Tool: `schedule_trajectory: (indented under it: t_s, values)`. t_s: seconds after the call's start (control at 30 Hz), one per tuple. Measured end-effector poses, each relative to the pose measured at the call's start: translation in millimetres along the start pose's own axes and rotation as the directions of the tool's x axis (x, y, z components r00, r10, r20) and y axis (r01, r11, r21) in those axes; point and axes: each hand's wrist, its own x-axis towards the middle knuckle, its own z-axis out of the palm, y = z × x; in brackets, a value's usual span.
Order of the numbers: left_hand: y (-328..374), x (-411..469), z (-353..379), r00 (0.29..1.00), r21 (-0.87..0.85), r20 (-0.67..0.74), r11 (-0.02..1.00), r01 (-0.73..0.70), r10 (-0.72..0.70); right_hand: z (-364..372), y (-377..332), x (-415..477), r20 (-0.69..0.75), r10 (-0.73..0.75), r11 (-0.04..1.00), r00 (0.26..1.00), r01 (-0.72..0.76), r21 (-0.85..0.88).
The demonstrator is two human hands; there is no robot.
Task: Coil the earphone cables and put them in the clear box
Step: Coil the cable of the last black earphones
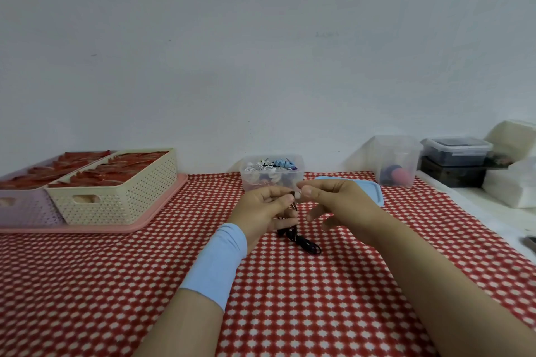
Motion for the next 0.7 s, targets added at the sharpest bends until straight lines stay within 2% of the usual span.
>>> schedule_trajectory:
  t_s: [0.1, 0.17, 0.23, 0.3, 0.4, 0.53, 0.7]
  values:
    - [2.6, 0.1, -6.7, 1.000, -0.039, -0.021, 0.999, -0.004, 0.003, 0.5, 3.4, 2.5, -0.057, -0.020, 0.987, 0.998, 0.011, -0.157]
    - [5.5, -0.5, -12.6, 0.998, -0.037, -0.035, 0.998, -0.046, 0.045, 3.9, 6.3, 2.3, -0.001, -0.008, 0.935, 1.000, 0.007, -0.354]
    - [8.3, -1.5, -18.7, 0.996, 0.013, -0.044, 0.997, -0.078, 0.079, 11.4, 8.0, 1.1, 0.129, 0.085, 0.802, 0.988, 0.010, -0.598]
    - [9.7, -3.5, -24.6, 0.993, 0.110, -0.057, 0.989, -0.098, 0.104, 20.4, 8.1, 1.0, 0.171, 0.134, 0.662, 0.976, 0.040, -0.748]
    - [9.0, -5.1, -33.1, 0.988, 0.239, -0.082, 0.965, -0.107, 0.130, 25.3, 10.3, 5.5, 0.128, 0.058, 0.603, 0.990, 0.067, -0.795]
    - [7.2, -4.6, -41.5, 0.985, 0.268, -0.113, 0.959, -0.093, 0.127, 26.7, 12.8, 12.9, 0.114, 0.048, 0.604, 0.992, 0.062, -0.795]
    - [13.1, 6.5, -47.4, 0.979, 0.274, -0.160, 0.958, -0.080, 0.127, 22.3, 3.1, 27.6, 0.023, -0.043, 0.680, 0.999, 0.046, -0.732]
